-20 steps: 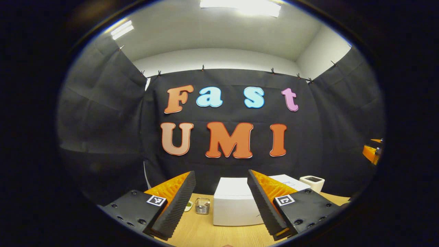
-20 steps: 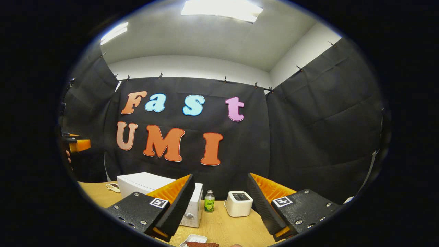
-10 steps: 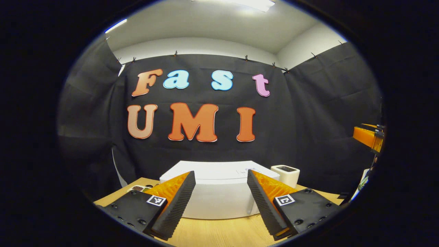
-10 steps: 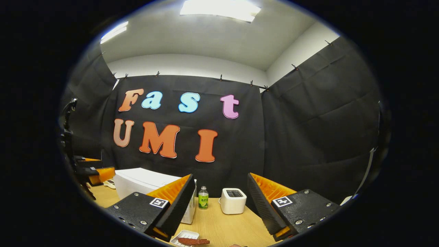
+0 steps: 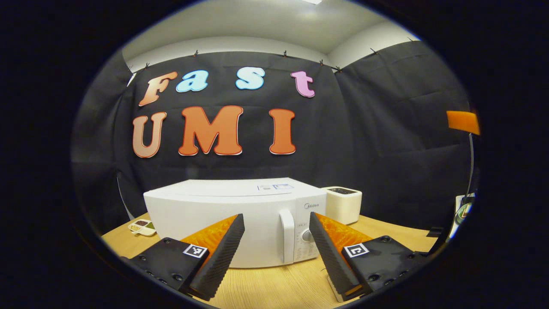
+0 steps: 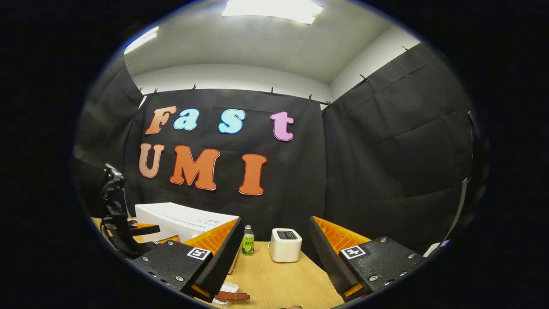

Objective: Open the microwave oven with the left hand, put the food in, and close the microwave oven.

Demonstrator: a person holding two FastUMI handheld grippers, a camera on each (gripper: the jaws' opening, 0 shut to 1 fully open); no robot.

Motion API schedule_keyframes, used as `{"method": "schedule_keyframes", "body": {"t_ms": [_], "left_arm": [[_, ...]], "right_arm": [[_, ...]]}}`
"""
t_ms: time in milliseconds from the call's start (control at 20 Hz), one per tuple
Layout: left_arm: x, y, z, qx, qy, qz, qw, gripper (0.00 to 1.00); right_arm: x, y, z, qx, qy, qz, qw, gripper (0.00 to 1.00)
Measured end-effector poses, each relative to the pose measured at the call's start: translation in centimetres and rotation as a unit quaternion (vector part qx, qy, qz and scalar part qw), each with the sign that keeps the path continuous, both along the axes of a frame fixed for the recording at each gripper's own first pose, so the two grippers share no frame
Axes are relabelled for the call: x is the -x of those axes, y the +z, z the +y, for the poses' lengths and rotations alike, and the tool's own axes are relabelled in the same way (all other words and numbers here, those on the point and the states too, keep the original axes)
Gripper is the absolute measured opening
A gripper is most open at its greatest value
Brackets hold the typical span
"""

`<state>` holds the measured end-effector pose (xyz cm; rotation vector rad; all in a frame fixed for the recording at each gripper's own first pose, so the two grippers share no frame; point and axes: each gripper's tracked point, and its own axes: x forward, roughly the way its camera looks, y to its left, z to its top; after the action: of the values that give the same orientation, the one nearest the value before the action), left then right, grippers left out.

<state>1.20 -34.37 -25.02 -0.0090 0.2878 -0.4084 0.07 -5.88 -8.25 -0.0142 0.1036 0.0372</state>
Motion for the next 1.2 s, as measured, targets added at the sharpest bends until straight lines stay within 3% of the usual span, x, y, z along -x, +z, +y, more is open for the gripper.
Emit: {"method": "schedule_keyframes", "body": {"t_ms": [300,400,450,550,600,700,800,850,900,950,1100,1150,1200], "left_arm": [[-1.8,-5.9,-3.0,-0.028,0.001,0.040,0.999,0.89],[-2.7,-7.0,-3.1,-0.036,0.015,0.045,0.998,0.93],[-3.2,-7.6,-3.0,-0.038,0.020,0.051,0.998,0.77],[-4.0,-8.8,-3.3,-0.039,0.030,0.061,0.997,0.73],[-4.5,-9.3,-3.4,-0.039,0.035,0.064,0.997,0.76],[-4.9,-10.1,-3.8,-0.036,0.036,0.072,0.996,0.61],[-4.9,-10.7,-5.0,-0.021,0.028,0.083,0.996,0.56],[-4.7,-11.3,-4.7,-0.021,0.034,0.092,0.995,0.38],[-4.7,-11.0,-4.6,-0.019,0.038,0.077,0.996,0.31],[-4.9,-10.9,-4.7,-0.023,0.035,0.073,0.996,0.36],[-5.0,-11.3,-4.9,-0.019,0.027,0.092,0.995,0.26],[-5.0,-11.1,-4.9,-0.015,0.024,0.102,0.994,0.17],[-4.9,-10.8,-4.8,-0.012,0.022,0.107,0.994,0.17]], "right_arm": [[0.1,-1.5,-1.3,0.009,-0.001,0.005,1.000,0.94],[0.1,-2.1,-1.8,0.009,-0.005,0.010,1.000,0.94],[0.0,-2.4,-1.9,0.008,-0.006,0.012,1.000,0.94],[-0.1,-2.8,-2.2,0.004,-0.008,0.017,1.000,0.94],[-0.1,-2.9,-2.3,0.003,-0.008,0.019,1.000,0.94],[-0.1,-3.4,-2.4,0.001,-0.010,0.023,1.000,0.94],[0.0,-4.0,-2.6,0.000,-0.012,0.028,1.000,0.94],[0.0,-4.2,-2.7,-0.001,-0.014,0.032,0.999,0.94],[0.1,-4.5,-2.7,-0.001,-0.014,0.035,0.999,0.94],[0.1,-4.5,-2.7,-0.002,-0.014,0.037,0.999,0.95],[0.1,-4.7,-3.0,-0.003,-0.018,0.042,0.999,0.94],[0.1,-4.7,-3.0,-0.004,-0.019,0.043,0.999,0.94],[0.1,-4.6,-3.0,-0.006,-0.019,0.044,0.999,0.94]]}}
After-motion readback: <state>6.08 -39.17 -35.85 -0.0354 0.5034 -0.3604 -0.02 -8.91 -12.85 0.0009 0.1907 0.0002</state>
